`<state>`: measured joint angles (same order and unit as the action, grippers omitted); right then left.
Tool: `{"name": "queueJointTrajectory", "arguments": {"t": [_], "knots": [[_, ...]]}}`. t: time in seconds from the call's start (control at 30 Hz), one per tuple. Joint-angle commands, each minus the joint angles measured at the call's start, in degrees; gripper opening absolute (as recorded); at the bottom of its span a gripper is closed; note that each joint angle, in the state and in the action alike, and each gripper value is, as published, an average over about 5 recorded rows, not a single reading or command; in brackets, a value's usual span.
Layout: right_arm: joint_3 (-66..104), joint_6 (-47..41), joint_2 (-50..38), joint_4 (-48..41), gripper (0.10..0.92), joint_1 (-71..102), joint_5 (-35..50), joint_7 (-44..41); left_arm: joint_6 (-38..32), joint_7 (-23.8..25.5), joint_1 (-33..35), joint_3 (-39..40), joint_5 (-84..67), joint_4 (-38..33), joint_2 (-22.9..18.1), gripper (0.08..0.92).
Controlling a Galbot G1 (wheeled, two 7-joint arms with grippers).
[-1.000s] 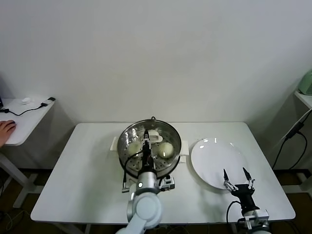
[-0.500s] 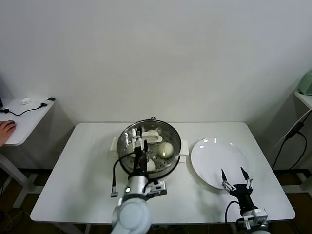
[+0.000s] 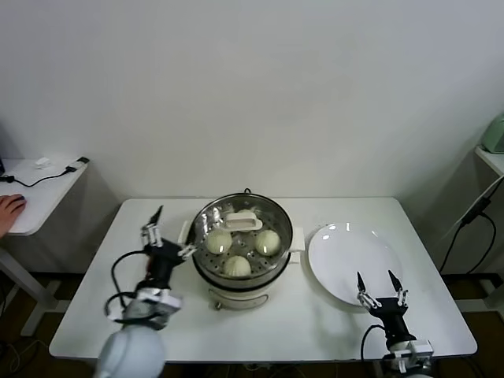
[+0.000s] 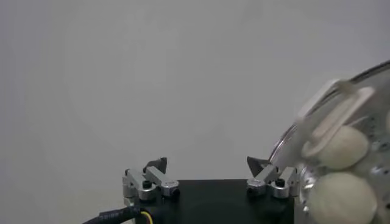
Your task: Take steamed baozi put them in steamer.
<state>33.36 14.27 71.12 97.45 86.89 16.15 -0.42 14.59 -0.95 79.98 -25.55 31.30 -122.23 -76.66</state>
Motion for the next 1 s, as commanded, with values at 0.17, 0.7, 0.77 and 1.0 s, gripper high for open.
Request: {"name": "queueJointTrajectory", "arguments": {"t": [0.17, 0.7, 0.77, 1.0], "knots": [[-0.7, 1.5, 1.4, -1.0, 0.823, 0.0, 1.4, 1.4, -21.4, -0.6, 9.3, -17.3, -49.0, 14.9, 3.9, 0.823], [-1.1, 0.7, 1.4, 0.0, 0.823, 0.4, 1.0, 1.2, -23.8, 2.4, 10.6, -14.1, -42.8, 19.3, 3.7, 0.823], [-1.2, 0.7, 1.4, 0.0, 0.823, 0.4, 1.0, 1.2, -23.9, 2.5, 10.7, -13.8, -42.8, 19.3, 3.6, 0.823], [-1.4, 0.7, 1.3, -0.1, 0.823, 0.2, 1.0, 1.2, -23.6, 2.5, 10.8, -13.4, -43.2, 18.7, 3.1, 0.823]]}}
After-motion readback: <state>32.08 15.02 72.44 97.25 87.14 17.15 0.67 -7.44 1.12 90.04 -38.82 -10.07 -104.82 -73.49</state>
